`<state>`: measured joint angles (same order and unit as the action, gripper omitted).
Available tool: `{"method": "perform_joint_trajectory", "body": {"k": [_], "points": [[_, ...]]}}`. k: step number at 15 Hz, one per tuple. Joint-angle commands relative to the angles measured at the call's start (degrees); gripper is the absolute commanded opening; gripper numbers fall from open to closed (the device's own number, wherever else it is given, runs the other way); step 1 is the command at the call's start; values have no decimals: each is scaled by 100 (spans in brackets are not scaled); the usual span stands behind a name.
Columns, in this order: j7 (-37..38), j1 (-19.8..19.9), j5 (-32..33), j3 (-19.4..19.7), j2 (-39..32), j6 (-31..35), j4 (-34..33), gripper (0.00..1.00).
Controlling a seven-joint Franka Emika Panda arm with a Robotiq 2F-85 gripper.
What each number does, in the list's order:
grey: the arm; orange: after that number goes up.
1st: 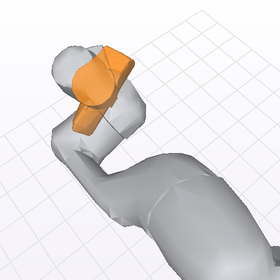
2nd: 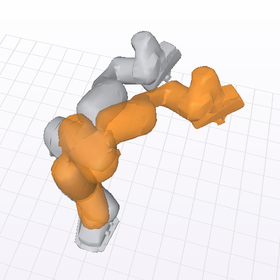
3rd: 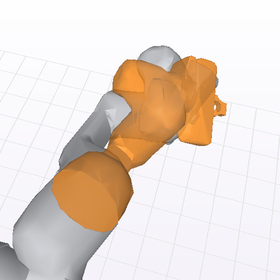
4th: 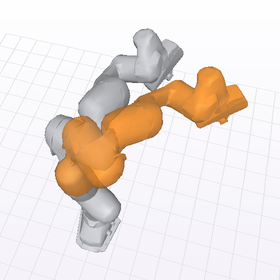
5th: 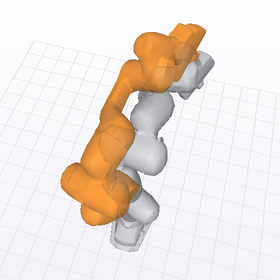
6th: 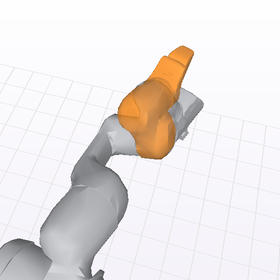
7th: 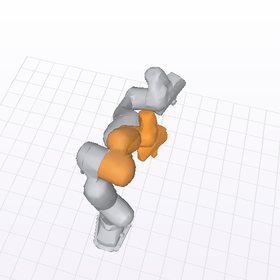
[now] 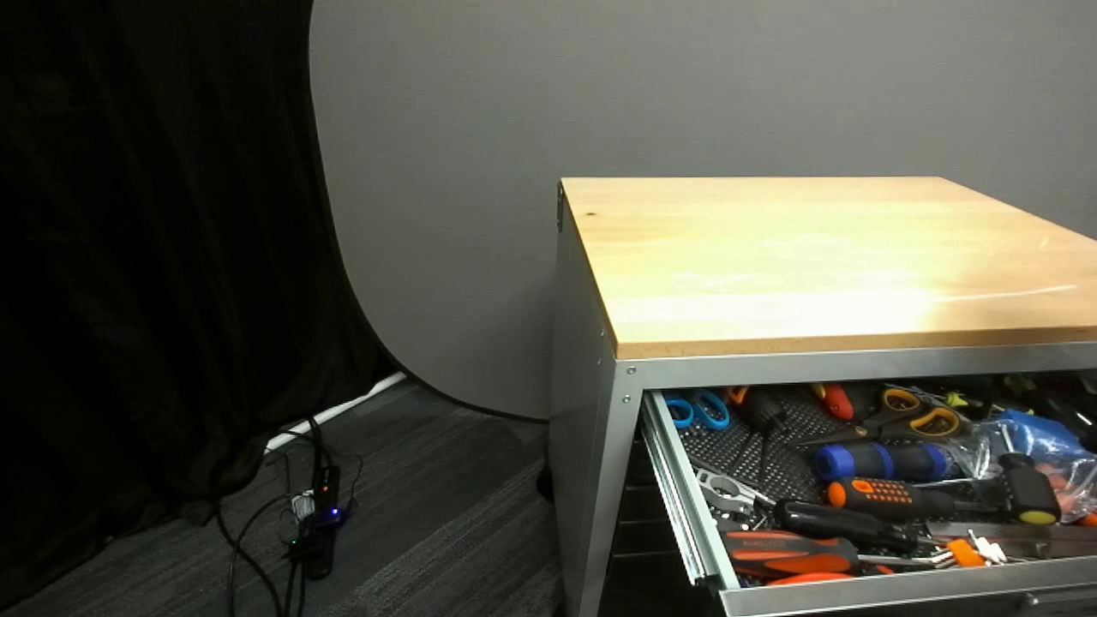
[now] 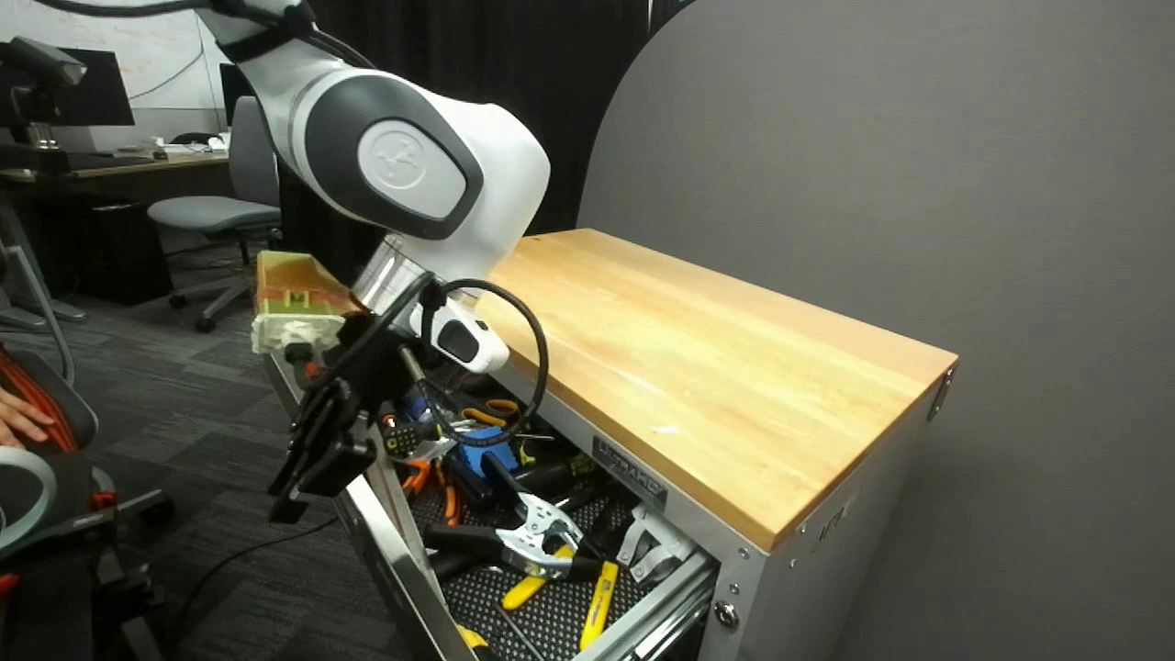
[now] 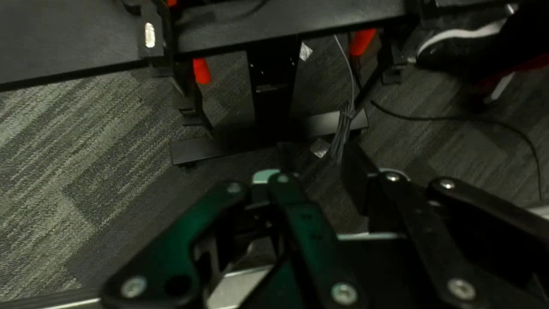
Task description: Put the screwdriver in the open drawer then close the drawer
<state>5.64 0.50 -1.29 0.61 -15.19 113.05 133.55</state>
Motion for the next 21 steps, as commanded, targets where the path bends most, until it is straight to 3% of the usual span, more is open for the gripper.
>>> {"method": "perform_joint_trajectory", "body": {"k": [1,4,8,14,21], "points": [[812,-142,-229,13,91,845,130,11],[1601,-282,-84,65,2,1385,194,6],[2392,-469,32,95,-184,1736,185,11],[2972,-717,109,42,-536,2053,-289,11],[3953,-1056,638,215,-912,3017,-801,11]]}}
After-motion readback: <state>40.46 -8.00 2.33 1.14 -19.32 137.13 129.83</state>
